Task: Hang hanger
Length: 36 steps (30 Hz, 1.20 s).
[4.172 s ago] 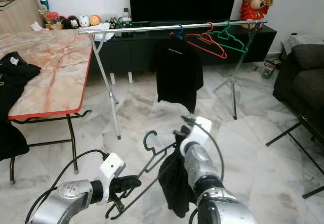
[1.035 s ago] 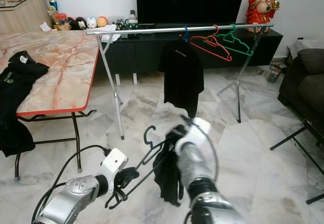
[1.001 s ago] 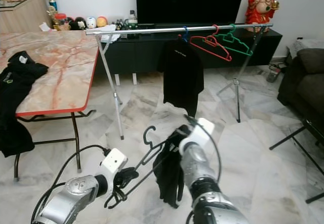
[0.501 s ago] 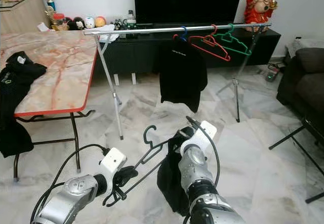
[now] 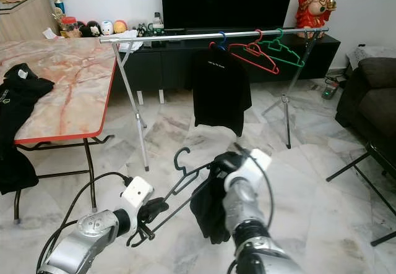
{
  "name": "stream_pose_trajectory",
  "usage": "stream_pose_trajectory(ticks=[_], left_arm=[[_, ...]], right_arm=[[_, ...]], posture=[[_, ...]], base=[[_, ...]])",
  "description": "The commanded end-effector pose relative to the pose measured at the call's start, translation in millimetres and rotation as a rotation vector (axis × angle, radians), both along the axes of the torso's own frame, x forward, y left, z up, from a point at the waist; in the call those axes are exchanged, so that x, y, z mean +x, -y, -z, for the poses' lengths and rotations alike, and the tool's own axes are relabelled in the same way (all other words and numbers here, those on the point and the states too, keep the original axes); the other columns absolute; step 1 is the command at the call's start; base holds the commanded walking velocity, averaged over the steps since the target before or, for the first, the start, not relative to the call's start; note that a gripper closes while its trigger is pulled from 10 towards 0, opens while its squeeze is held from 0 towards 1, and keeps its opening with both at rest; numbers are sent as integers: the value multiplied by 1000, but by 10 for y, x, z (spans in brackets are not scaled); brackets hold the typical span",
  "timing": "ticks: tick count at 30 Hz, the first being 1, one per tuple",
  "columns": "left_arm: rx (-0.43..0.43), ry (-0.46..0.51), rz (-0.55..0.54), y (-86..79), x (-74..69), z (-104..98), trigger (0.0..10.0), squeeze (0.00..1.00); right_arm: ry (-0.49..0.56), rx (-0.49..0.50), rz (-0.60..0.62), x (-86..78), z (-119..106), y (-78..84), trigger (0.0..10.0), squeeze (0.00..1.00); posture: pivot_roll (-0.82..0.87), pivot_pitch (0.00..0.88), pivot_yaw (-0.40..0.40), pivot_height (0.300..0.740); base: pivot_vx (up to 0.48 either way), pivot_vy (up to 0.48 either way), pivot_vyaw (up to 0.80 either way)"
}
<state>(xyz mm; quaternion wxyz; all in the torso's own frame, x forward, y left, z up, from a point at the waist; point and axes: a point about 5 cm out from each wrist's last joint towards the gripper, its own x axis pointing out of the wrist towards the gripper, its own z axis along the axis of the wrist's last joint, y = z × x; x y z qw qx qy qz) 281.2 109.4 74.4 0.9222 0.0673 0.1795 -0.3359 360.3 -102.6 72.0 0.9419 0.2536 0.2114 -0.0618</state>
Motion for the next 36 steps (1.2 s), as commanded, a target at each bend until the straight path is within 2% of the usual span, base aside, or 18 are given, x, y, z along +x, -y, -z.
stream_pose_trajectory(ticks=[1,3,4,5,8,9,13,14,17,18,19,20,21,24,28,31,34,36], left_arm=[[-47,42,13,57,25,-99,10000,0],[-54,43,15,73,30,-105,10000,0],[-61,44,18,90,34,-109,10000,0],[-64,44,19,97,35,-111,10000,0],[-84,41,21,125,35,-113,10000,0],[-84,41,21,125,35,-113,10000,0],[-81,38,22,133,29,-100,10000,0],[-81,35,24,135,25,-91,10000,0],[-80,33,27,129,20,-88,10000,0],[-80,32,26,121,17,-87,10000,0],[-77,30,24,97,13,-80,10000,0],[-74,29,23,84,9,-76,10000,0],[-74,29,23,84,9,-76,10000,0],[-59,27,27,52,-5,-57,10000,0],[-45,23,28,15,-20,-44,10000,0],[-41,21,30,4,-26,-37,10000,0],[3,4,90,-16,-74,-8,10000,0],[8,-7,106,-30,-87,1,10000,0]], right_arm=[[47,56,-92,37,-125,-243,10000,0],[66,92,-135,31,-160,-360,10000,0],[105,140,-183,27,-223,-491,10000,0],[118,153,-212,20,-247,-552,10000,0],[208,186,-402,-33,-369,-826,10000,0],[208,186,-402,-33,-369,-826,10000,0],[305,50,-518,-24,-439,-821,10000,0],[345,-20,-578,-19,-464,-795,10000,0],[371,-134,-569,32,-487,-659,10000,0],[358,-185,-540,63,-479,-569,10000,0],[303,-298,-469,125,-441,-344,10000,0],[278,-361,-428,155,-428,-213,10000,0],[278,-361,-428,155,-428,-213,10000,0],[265,-448,-398,185,-428,-24,10000,0],[261,-528,-379,207,-440,108,10000,0],[254,-524,-374,210,-435,146,10000,0],[235,-628,-418,218,-421,249,10000,0],[239,-649,-415,228,-436,290,10000,0]], posture=[[137,0,-29,740],[138,0,-29,740],[138,0,-29,740],[137,0,-29,740],[142,0,-32,740],[142,0,-32,740],[138,0,-32,740],[139,0,-34,740],[139,0,-37,740],[137,0,-37,740],[137,0,-37,740],[135,0,-37,740],[135,0,-37,740],[137,0,-39,740],[139,0,-38,740],[139,0,-38,740],[145,0,-38,740],[145,0,-37,740]], base=[[0,0,0],[0,0,0],[0,0,0],[0,0,0],[0,0,0],[0,0,0],[0,0,0],[0,0,0],[0,0,0],[0,0,0],[0,0,0],[0,0,0],[0,0,0],[0,0,0],[0,0,0],[0,0,0],[0,0,0],[0,0,0]])
